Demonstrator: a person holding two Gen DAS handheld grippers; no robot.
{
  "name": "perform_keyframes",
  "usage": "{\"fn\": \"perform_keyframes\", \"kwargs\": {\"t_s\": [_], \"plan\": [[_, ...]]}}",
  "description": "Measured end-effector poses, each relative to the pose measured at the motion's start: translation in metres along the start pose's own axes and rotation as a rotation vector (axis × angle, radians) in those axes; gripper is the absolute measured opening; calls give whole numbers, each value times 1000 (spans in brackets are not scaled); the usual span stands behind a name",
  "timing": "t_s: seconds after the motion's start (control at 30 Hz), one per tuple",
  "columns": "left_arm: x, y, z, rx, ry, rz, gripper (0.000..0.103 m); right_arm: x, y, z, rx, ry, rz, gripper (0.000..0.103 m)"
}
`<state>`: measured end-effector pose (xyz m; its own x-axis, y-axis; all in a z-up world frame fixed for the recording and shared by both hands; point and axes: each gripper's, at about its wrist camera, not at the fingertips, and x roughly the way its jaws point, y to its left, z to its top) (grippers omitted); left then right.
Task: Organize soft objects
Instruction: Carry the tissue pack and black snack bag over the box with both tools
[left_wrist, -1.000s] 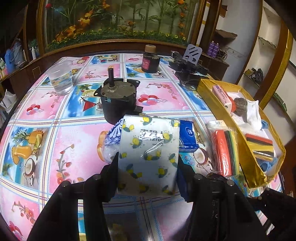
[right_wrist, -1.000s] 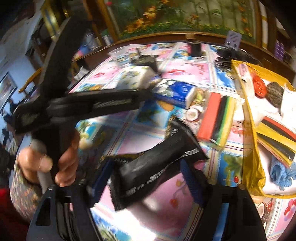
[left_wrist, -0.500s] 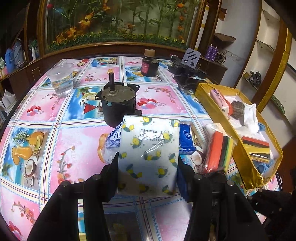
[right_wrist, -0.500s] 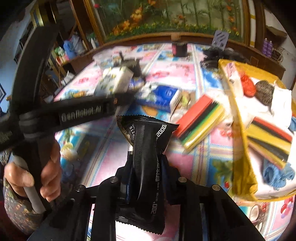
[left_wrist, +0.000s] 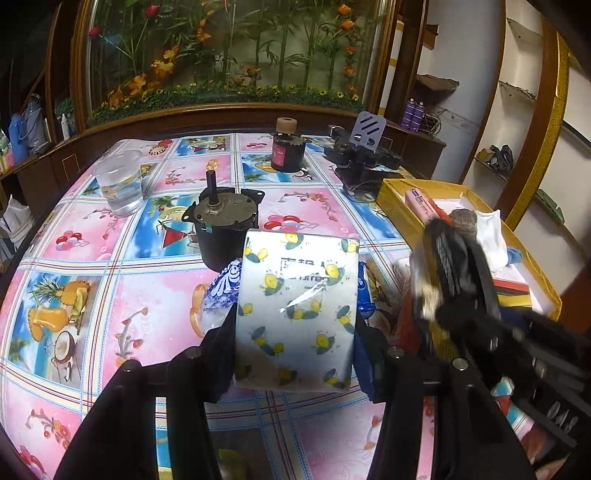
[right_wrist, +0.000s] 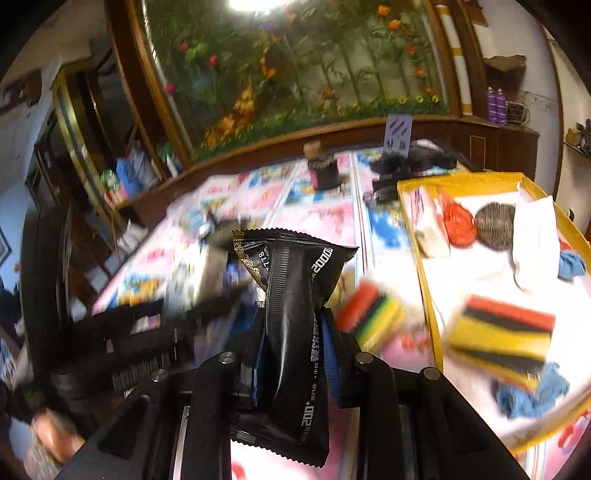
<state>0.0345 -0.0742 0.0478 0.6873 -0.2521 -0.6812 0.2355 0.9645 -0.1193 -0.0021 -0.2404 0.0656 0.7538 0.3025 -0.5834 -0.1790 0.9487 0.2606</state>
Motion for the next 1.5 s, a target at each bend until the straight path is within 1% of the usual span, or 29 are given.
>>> {"fn": "perform_keyframes", "kwargs": {"t_s": [0.2,0.27,0.33,0.53,0.63,0.77,0.87,1.03,1.13,1.33,1.4,1.5], "plan": [[1,-1,0,3,-5,14,52,20,4,30,-3,-94,-31,29],[0,-2,0,7,-9,18,52,25,3,32,-1,-113,-10,29],[1,-3,0,12,-11,19,52,29,2,31,-6,-110,12,29],[-2,-9,0,21,-32,17,52,19,-8,35,-5,-168,-4,29],[-4,-12,1,20,-53,16,52,13,-13,37,16,-186,13,29],[1,-23,4,27,-54,13,52,0,-25,42,51,-224,32,29],[4,-35,7,34,-55,6,52,-8,-36,45,76,-247,28,29],[11,-58,16,45,-46,-14,52,-27,-65,52,100,-298,-10,29],[17,-78,25,60,-30,-40,52,-41,-89,57,140,-327,-29,29],[22,-124,48,108,-19,-100,52,-71,-154,66,243,-383,-71,28],[25,-140,57,119,-6,-130,52,-77,-173,70,254,-375,-109,28],[31,-168,68,145,5,-156,52,-90,-196,78,262,-368,-127,29]]}}
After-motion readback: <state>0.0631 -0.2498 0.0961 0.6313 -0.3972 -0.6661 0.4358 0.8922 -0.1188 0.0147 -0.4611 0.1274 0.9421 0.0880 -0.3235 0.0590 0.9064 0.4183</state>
